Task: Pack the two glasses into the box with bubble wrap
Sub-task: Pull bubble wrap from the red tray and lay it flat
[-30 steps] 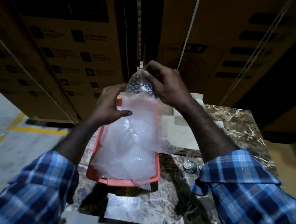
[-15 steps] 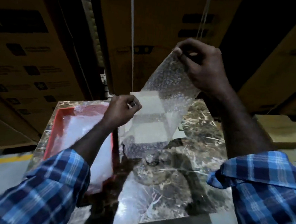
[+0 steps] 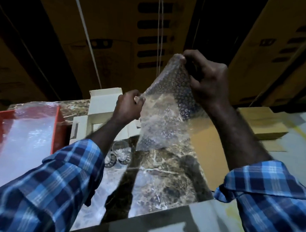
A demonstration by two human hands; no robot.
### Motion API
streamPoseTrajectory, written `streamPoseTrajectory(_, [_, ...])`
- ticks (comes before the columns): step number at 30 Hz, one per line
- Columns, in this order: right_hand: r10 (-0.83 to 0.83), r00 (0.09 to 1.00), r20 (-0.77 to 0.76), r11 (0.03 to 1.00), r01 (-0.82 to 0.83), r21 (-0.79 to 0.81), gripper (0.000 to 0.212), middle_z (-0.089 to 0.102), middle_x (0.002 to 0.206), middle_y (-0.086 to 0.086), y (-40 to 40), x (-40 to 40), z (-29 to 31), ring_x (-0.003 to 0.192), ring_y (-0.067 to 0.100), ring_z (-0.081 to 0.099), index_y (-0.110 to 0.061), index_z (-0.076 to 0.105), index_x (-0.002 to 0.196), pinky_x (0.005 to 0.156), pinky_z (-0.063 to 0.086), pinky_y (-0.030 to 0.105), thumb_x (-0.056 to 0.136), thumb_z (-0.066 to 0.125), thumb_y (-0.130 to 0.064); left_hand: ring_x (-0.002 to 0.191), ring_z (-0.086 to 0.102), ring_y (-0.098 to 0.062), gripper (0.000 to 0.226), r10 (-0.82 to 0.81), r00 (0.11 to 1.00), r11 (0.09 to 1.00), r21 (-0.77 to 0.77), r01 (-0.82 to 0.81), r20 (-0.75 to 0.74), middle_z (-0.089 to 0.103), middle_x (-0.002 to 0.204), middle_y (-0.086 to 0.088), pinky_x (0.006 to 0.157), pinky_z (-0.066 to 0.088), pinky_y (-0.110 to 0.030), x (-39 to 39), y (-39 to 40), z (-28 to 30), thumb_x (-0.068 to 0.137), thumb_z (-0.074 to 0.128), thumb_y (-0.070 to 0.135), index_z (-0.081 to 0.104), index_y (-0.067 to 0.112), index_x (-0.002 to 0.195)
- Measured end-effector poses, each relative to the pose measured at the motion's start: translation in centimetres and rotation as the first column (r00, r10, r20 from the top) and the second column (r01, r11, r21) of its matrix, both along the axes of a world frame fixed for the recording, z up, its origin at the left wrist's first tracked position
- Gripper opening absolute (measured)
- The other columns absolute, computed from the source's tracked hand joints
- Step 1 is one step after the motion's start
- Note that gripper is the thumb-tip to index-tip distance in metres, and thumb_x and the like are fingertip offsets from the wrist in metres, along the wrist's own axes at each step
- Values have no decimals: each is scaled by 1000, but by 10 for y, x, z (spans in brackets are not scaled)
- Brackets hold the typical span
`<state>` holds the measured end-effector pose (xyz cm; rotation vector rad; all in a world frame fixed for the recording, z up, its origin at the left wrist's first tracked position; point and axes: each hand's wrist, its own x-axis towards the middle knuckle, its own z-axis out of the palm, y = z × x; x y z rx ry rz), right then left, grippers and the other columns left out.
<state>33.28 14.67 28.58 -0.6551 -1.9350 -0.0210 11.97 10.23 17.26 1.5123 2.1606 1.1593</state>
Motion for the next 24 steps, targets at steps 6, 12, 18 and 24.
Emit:
streamPoseTrajectory(6, [29,982,184,964,-76,257,38,67,69,8,-10,23,-13,57,23,65,-9,72,114,48,52,31,107,43,-31,64,72,-9,11,6,989,997,75,-18,151,75,80,-2,62,62,-37,16,0,-15,93,69,22,70,14,100])
streamPoseTrajectory(12, [203,923,326,967,-242,83,23,60,58,0,-72,29,-96,42,14,51,-13,73,112,42,41,19,101,55,-21,80,69,-10,28,-53,991,998,-26,57,122,73,104,-7,69,61,-31,29,-36,-41,90,68,-1,67,12,115])
streamPoseTrajectory(18, [216,827,519,976,-183,-115,61,49,58,-3,-108,37,-197,43,17,44,-24,51,122,42,42,23,72,82,-6,81,73,-10,44,-45,987,989,-136,66,152,74,100,-5,72,62,-34,32,-99,-75,87,63,-10,64,24,114])
streamPoseTrajectory(24, [223,777,589,973,-143,-180,62,50,65,0,-122,29,-258,49,23,48,-26,49,122,44,35,25,72,84,-17,129,51,-10,61,-307,950,926,-212,313,63,51,146,6,103,45,-22,41,-167,-131,90,71,5,50,31,142])
